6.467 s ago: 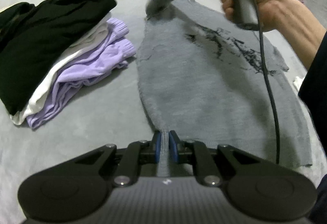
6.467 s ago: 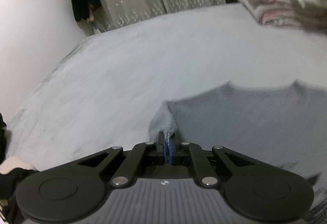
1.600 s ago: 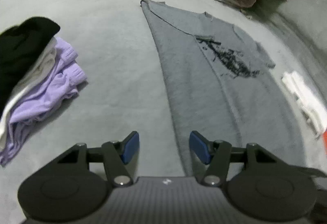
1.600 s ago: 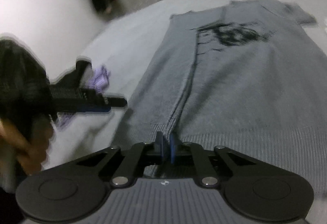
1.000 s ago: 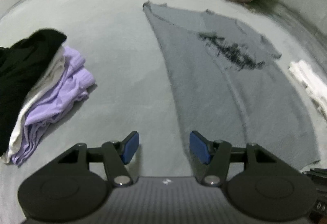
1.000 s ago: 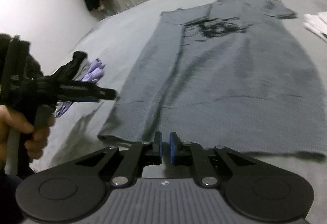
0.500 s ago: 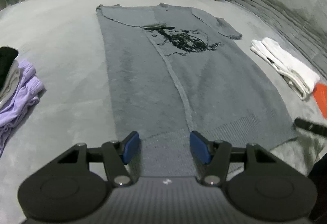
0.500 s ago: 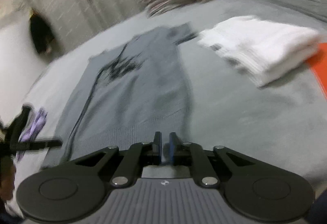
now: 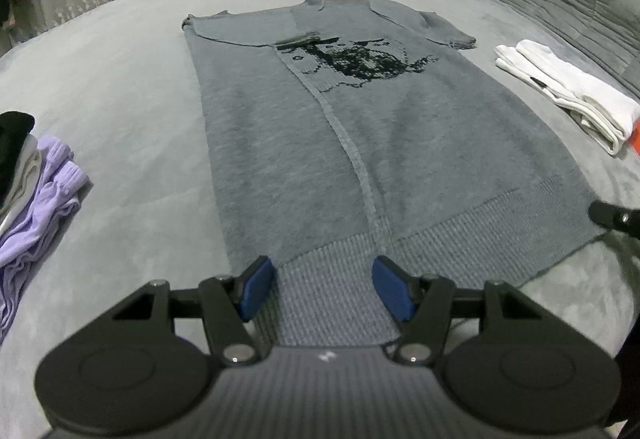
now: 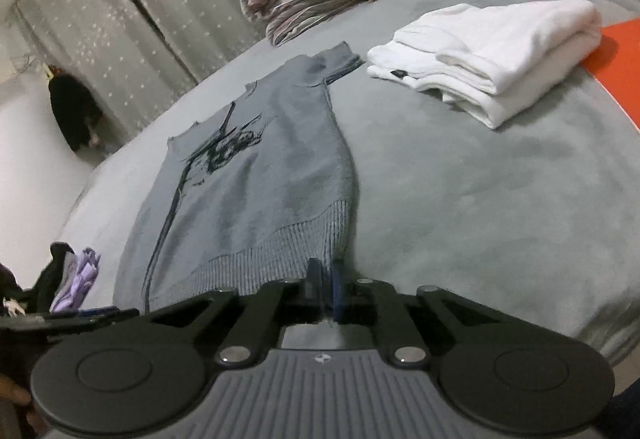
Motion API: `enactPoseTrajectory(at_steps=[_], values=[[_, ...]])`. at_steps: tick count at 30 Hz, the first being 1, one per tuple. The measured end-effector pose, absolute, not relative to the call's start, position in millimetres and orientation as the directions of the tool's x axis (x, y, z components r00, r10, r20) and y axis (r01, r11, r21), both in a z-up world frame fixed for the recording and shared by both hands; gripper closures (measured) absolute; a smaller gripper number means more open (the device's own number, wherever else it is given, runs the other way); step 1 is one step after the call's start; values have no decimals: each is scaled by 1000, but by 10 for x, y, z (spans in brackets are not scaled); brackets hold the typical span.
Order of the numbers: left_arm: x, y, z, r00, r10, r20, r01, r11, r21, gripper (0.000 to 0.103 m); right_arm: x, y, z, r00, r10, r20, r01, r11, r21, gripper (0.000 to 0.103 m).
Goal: Fold clothes
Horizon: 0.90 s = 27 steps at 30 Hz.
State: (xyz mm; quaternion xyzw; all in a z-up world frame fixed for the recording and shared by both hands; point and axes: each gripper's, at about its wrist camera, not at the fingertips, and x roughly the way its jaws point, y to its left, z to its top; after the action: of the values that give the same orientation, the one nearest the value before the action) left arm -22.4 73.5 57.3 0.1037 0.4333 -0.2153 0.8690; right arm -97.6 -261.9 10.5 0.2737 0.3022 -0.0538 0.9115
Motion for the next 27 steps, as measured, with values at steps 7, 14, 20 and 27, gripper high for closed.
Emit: enactPoseTrajectory(at_steps=[7,14,20,27], values=[[-222,797,600,517,-309,-798,465,884,-41,45,-1083,-2440,404,867,-60,-496,246,916,319,96],[-180,1037,689,506,-349,-789,414,901,-133,44,-1014,-1740,496,907,-135,-399,144,989,-7,96],[-124,1213,691,508,-347,-788,369,915,-165,44,-874,-690,312,907,16,-422,-160,937,-310,96],[-126,1349,736,509,-366,-779,356,914,-196,44,-916,-586,52,842,62,-536,-273,905,-325,95]])
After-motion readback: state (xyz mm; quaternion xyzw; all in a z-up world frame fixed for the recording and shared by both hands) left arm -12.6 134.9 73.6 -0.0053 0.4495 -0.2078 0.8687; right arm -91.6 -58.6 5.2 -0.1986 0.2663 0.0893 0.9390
